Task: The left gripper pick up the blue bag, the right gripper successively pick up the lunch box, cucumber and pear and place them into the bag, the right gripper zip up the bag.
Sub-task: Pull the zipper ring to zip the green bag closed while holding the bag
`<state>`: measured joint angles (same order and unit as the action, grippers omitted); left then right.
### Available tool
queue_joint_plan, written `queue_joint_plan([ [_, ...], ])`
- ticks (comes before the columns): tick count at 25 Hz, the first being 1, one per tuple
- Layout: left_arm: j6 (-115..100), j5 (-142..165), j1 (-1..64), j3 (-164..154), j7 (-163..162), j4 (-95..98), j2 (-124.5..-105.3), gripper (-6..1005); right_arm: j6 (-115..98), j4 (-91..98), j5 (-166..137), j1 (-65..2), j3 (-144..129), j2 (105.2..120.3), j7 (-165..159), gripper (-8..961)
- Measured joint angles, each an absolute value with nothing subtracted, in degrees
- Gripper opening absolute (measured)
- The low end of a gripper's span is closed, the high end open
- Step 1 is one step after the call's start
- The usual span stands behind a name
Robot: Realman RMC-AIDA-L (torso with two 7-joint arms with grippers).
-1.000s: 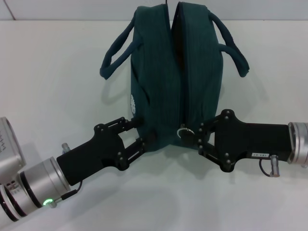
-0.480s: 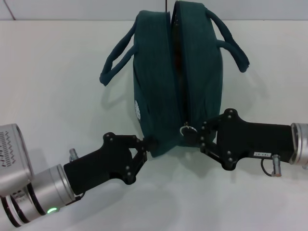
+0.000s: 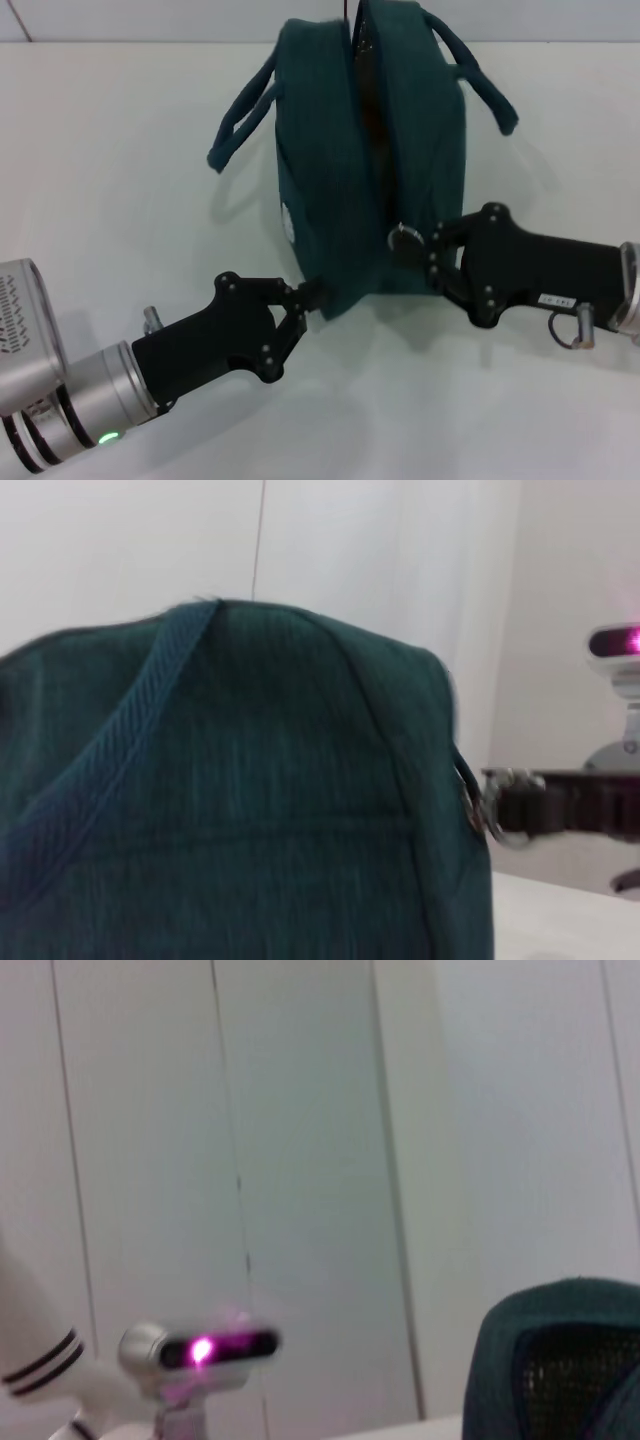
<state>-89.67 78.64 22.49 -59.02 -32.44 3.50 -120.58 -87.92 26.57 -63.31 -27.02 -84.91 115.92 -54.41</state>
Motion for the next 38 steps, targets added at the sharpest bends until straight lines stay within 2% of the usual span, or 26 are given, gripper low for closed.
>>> queue_joint_plan([
  [14,-91.4,78.8,22.4,-59.1,-31.9,3.5,-120.54,0,-88.5,25.1,-59.9,-26.9,-85.3,116.1,-53.0,23],
  [21,-93.0,76.0,21.4,-58.7,-32.2,3.3,-120.62,94,-88.5,25.1,-59.9,-26.9,-85.4,116.1,-53.0,23],
  [25,-91.8,75.6,23.9,-58.7,-33.8,0.1,-120.58,148,-88.7,25.1,-59.9,-27.1,-85.4,116.17,-53.0,22],
  [30,-91.4,75.3,25.5,-58.6,-35.4,-1.2,-120.66,367,-88.9,25.1,-59.9,-27.2,-85.4,116.2,-53.0,22],
  [33,-91.1,74.4,25.6,-58.5,-35.4,-1.4,-120.74,564,-89.0,25.1,-59.9,-27.0,-85.4,116.19,-53.0,22],
  [38,-89.4,72.3,25.9,-58.5,-35.1,-1.6,-120.76,657,-89.0,25.1,-59.9,-26.9,-85.4,116.19,-53.0,22],
])
